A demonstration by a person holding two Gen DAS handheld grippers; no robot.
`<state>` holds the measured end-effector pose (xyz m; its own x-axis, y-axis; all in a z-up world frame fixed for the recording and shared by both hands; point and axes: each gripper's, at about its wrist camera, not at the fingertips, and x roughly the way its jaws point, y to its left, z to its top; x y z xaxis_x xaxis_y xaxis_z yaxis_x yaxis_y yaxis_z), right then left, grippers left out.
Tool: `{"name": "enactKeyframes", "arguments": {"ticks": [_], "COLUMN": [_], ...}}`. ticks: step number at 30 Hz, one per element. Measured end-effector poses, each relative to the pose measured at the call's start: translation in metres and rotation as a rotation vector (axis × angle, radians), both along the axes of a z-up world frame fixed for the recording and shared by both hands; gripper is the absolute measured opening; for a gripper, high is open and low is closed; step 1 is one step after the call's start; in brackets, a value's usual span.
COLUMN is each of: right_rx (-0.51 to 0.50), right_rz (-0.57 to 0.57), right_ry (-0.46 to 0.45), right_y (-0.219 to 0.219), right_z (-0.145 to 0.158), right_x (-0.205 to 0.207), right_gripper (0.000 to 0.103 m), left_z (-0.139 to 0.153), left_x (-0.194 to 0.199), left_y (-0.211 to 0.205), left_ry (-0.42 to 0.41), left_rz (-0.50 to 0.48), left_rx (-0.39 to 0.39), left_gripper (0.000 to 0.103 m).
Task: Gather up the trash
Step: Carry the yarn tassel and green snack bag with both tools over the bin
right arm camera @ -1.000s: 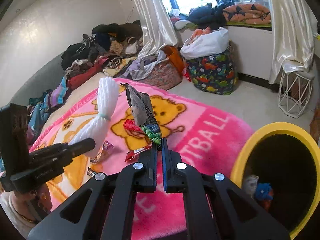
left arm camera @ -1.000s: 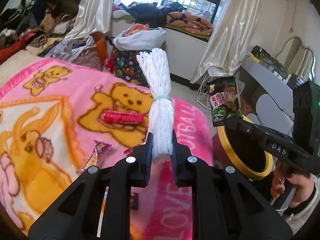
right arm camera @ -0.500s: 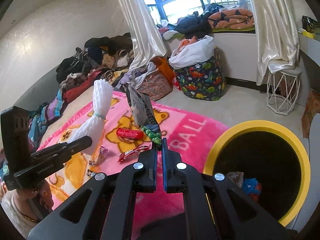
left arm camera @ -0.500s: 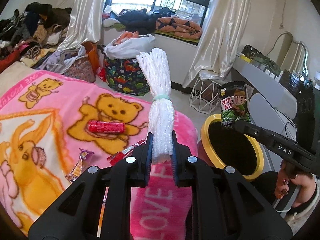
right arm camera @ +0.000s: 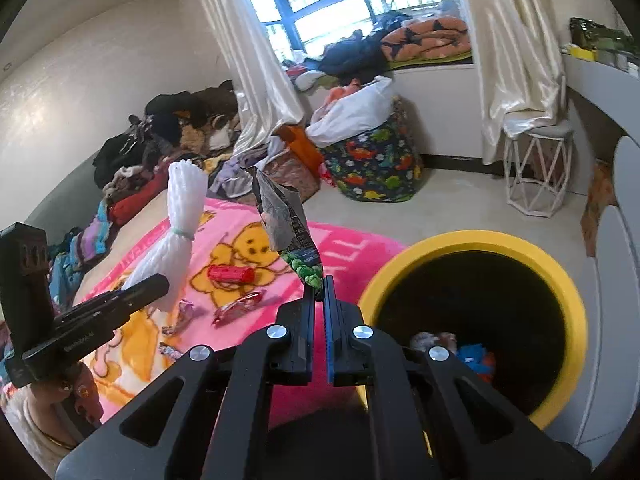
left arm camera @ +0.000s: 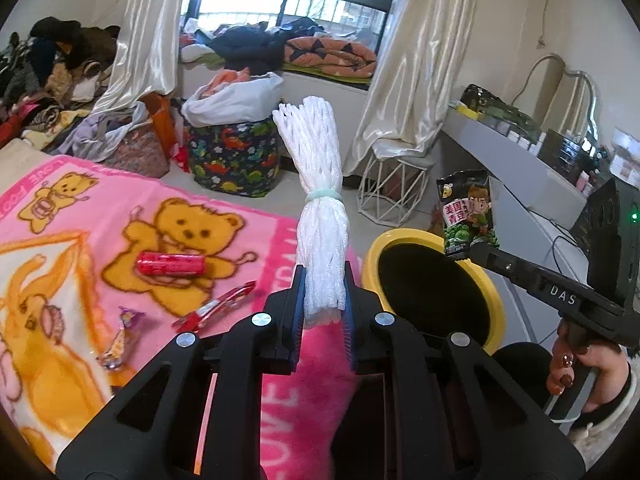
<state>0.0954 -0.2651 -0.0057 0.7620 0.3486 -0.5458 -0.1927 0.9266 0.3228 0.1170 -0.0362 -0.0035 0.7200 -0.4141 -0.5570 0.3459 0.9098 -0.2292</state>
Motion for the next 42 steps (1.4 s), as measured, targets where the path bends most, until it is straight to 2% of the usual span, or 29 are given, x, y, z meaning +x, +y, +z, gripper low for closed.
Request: {"name": "enactKeyframes", "arguments": {"ticks": [8,16,20,42], "right_rx": [0.026,0.055,0.032,0.106], "right_rz": [-0.092,-0.145,-0.163,-0.289], "right_ry": [-0.005,-0.014,-0.012,0.078], "right_y": [-0.041,-0.065,-0.071,-0.113], "right_z": [0.002,0.003,0.003,-0.023], "right_x": [-0.017,-0.023,-0.023,-0.027], "right_gripper": [0.004,0.004,0.004,0.004], "left_z": [-0.002,-0.001,0.001,-0.015], "left_x": [-0.001,-0.004,-0.005,-0.002], "left_y": [-0.029,-0.052,-0.063,-0.134], "left_ry": [0.0,-0.005,-0.012,0.016], "left_rz": [-0.063,-0.113,-0.125,-0.244], "left_rx": [0.005,0.04,0.043,0.101], "left_gripper": [0.011,0.011,0.011,0.011]}}
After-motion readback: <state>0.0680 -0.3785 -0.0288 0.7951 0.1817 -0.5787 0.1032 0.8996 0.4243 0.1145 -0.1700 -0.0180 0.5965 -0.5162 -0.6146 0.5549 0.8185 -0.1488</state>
